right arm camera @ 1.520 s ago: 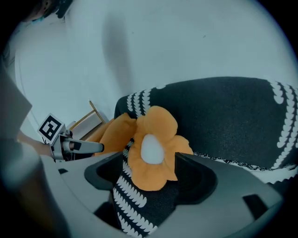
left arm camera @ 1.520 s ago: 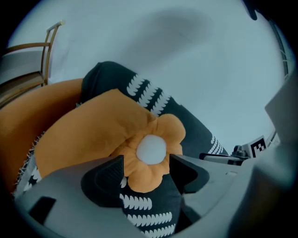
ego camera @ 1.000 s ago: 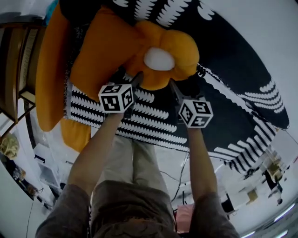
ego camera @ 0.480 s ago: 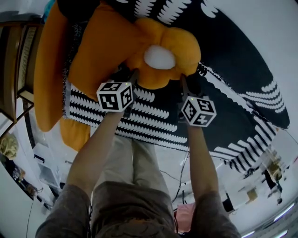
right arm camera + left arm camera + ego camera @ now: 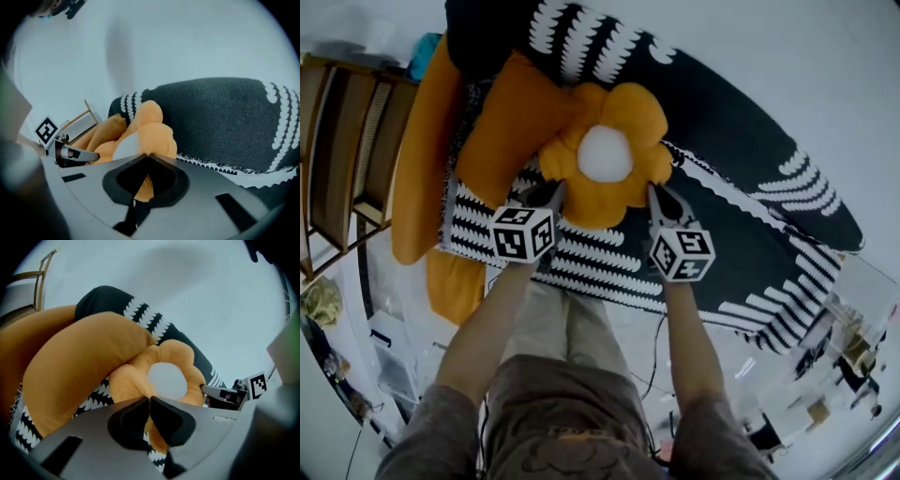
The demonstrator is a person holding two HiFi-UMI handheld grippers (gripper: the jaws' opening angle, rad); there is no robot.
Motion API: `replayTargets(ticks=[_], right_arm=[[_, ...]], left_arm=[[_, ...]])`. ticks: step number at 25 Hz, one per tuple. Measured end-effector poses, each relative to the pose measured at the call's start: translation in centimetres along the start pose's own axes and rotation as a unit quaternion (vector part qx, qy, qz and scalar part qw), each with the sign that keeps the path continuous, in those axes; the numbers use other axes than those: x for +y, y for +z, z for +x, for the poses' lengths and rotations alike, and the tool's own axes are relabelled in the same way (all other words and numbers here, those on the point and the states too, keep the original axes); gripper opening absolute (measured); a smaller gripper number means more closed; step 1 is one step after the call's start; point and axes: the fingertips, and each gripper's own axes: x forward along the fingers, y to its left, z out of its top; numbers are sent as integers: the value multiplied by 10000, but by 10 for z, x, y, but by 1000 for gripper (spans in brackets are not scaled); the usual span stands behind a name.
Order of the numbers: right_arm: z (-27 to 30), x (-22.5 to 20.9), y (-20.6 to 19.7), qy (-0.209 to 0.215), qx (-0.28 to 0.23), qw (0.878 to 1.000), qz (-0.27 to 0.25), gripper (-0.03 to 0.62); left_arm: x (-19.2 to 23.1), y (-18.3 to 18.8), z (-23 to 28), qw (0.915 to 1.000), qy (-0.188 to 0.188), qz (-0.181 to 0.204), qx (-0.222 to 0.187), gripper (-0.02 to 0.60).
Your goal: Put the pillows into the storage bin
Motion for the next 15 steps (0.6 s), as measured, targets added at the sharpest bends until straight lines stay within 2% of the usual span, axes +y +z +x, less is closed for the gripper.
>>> replayTargets(ticks=[7, 12, 15], right_arm=[[-109, 40, 67, 149, -513, 9985, -116, 11], [-184, 79, 105, 529, -887, 9937, -429, 11], [-208, 122, 115, 906, -982, 9888, -663, 11]], left_arm=[[-90, 39, -101, 9974, -401, 357, -484, 12], [-139, 57, -182, 9932, -347, 597, -936, 12], [-143, 55, -236, 9903, -101, 703, -1192, 12]])
